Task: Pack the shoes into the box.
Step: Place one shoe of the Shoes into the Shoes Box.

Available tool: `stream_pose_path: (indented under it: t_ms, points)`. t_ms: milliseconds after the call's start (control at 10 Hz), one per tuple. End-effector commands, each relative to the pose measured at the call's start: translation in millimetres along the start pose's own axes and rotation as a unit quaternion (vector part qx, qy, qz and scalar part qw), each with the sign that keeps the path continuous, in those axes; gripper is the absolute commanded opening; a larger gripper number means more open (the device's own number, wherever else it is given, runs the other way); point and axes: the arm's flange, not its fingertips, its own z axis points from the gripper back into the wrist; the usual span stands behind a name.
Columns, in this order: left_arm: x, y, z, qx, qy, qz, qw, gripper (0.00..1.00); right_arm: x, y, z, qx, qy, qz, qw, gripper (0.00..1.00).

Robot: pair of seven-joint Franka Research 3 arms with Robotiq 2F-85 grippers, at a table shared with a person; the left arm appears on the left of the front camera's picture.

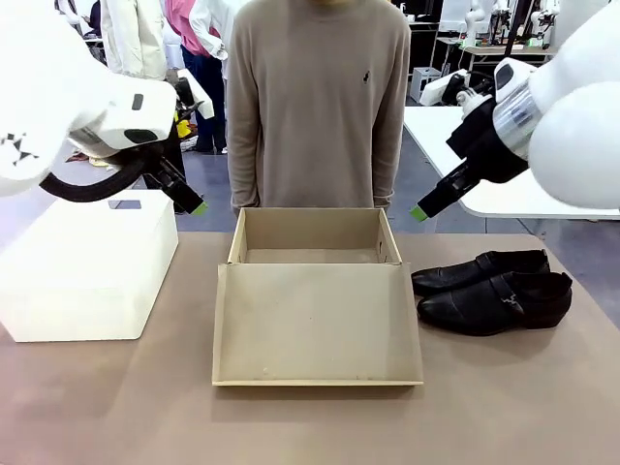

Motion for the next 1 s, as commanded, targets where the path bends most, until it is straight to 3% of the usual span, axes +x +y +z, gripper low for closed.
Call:
stream_pose_path:
  t_ms: [0, 400, 700, 900]
  points:
    - [-3.0, 16.1, 14.5, -0.074, -0.031, -0.046, 0.996, 1.0, 2.2, -13.8, 18.8, 0.063, -0.015, 0.05, 0.997, 1.0]
    - [3.2, 26.2, 36.3, -0.119, -0.088, -0.041, 0.988, 1.0, 7.4, -10.1, 40.2, 0.088, -0.033, 0.105, 0.99, 1.0]
    - [12.6, 43.7, 54.6, -0.114, -0.1, -0.038, 0.988, 1.0, 3.2, -9.0, 49.2, 0.111, -0.041, 0.132, 0.984, 1.0]
    - [11.1, 58.5, 58.3, -0.144, -0.11, -0.057, 0.982, 1.0, 0.2, -9.3, 53.5, 0.124, -0.047, 0.144, 0.981, 1.0]
